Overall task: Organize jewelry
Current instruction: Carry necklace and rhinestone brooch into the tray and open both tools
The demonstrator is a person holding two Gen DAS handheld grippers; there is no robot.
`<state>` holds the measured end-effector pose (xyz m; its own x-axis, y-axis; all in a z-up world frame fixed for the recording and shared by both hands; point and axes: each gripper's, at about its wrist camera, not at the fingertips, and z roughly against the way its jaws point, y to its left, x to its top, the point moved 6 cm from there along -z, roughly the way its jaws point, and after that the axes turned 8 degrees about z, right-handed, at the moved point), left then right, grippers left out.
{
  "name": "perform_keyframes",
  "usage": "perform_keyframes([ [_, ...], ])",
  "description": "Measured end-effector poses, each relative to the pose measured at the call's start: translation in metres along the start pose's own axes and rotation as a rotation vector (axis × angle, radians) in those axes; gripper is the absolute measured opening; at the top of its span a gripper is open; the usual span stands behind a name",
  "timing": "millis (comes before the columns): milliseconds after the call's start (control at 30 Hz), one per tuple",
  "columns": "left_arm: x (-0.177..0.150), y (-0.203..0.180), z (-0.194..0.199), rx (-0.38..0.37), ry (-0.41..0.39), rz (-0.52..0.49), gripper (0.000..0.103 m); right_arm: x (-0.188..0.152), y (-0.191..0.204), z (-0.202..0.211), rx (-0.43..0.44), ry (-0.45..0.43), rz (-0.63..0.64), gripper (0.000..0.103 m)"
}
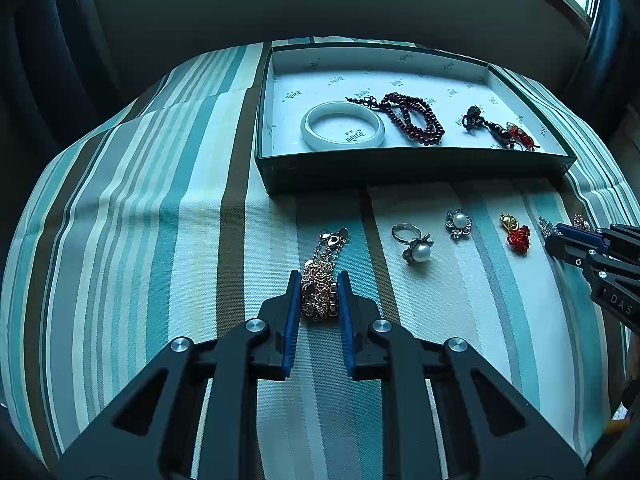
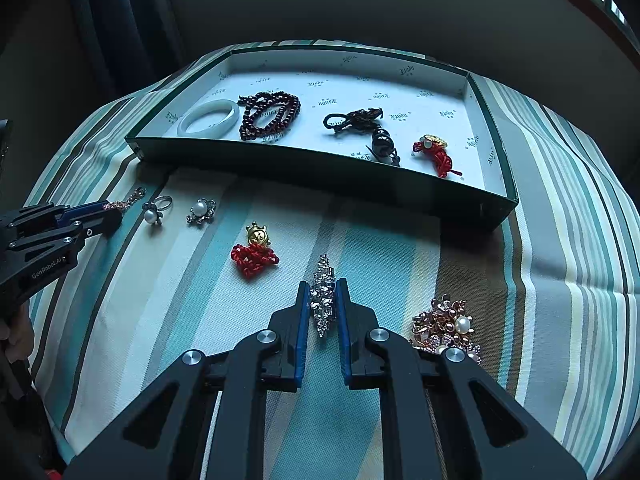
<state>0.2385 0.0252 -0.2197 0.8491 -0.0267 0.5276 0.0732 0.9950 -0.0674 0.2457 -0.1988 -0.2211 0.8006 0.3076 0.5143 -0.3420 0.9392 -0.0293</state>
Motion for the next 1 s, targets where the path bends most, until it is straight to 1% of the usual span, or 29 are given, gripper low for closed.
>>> perform_keyframes([
  [567, 0.005, 0.000, 0.009, 0.029, -0.029, 0.000, 0.018, 0.002, 0.002, 0.011, -0.010, -0.030, 0.007, 0.013],
  [800, 0.016, -0.003, 0.028, 0.035, -0.080, 0.007, 0.017, 0.013, -0.001, 0.029, -0.020, -0.077, 0.004, 0.013],
  [1000, 0.036, -0.010, 0.051, 0.020, -0.144, 0.006, 0.017, 0.031, -0.001, 0.049, -0.028, -0.137, 0.010, 0.013],
])
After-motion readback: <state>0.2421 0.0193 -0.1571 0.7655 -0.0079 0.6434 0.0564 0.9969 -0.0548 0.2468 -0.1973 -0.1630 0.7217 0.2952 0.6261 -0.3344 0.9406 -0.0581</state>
